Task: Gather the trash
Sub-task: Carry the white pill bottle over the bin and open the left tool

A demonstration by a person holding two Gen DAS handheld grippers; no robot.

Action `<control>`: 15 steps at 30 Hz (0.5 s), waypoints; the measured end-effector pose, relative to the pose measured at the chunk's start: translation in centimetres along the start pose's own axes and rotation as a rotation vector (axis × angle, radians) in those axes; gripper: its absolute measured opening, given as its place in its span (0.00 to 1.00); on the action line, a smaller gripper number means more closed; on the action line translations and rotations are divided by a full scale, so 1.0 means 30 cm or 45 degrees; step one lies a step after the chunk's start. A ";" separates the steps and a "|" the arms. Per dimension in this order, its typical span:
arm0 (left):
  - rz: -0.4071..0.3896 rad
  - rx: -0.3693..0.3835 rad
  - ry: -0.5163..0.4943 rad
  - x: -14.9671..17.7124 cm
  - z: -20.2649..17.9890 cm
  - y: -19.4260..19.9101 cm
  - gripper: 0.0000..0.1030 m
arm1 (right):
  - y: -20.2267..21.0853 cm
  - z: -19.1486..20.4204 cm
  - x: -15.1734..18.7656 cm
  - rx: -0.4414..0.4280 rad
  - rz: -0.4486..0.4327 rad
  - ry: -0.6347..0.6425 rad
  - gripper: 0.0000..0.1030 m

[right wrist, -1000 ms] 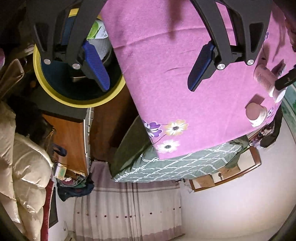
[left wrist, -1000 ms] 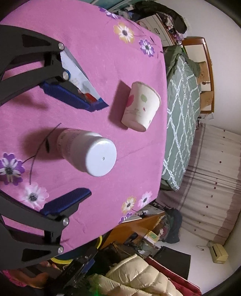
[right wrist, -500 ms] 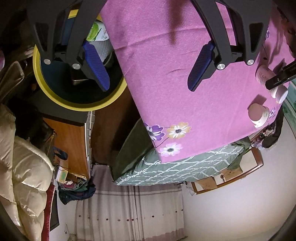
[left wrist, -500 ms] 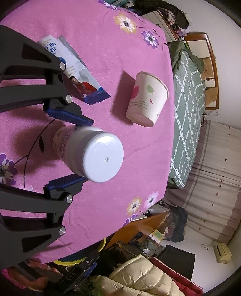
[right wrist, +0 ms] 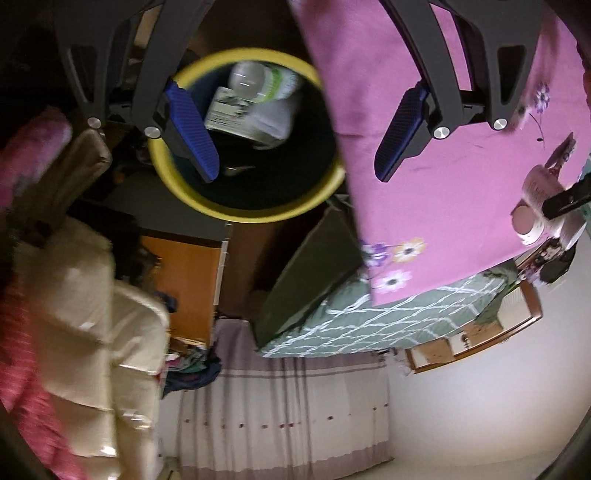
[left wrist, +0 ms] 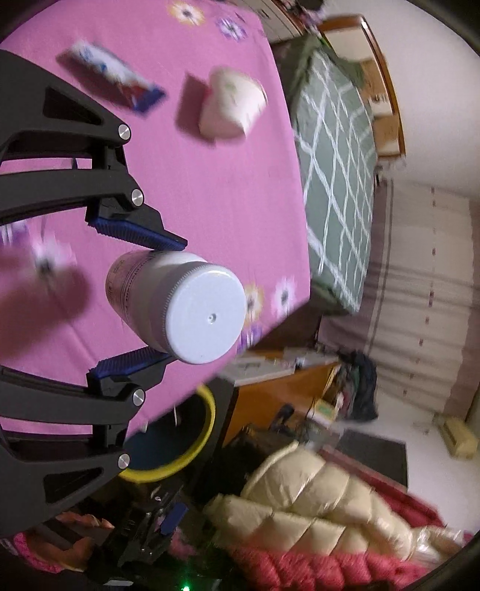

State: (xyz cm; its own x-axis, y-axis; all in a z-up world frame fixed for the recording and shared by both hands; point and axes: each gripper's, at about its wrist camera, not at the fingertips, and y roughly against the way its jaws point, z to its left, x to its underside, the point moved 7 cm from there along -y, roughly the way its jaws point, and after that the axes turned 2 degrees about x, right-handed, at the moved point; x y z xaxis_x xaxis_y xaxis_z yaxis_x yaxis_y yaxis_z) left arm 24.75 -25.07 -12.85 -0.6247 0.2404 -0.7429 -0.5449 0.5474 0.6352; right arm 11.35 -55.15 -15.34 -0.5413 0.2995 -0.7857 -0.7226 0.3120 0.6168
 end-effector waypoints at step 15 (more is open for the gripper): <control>0.206 0.275 -0.199 -0.030 -0.579 -0.349 0.50 | 0.064 -0.345 0.114 0.105 0.025 -0.215 0.79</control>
State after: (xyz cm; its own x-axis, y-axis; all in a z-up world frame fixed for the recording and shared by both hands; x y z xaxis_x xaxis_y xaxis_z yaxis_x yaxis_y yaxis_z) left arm 21.31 -44.95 -15.16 -0.5909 0.4496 -0.6698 -0.3033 0.6456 0.7009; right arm 3.67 -62.85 -17.34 -0.4703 0.4513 -0.7584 -0.6710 0.3753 0.6395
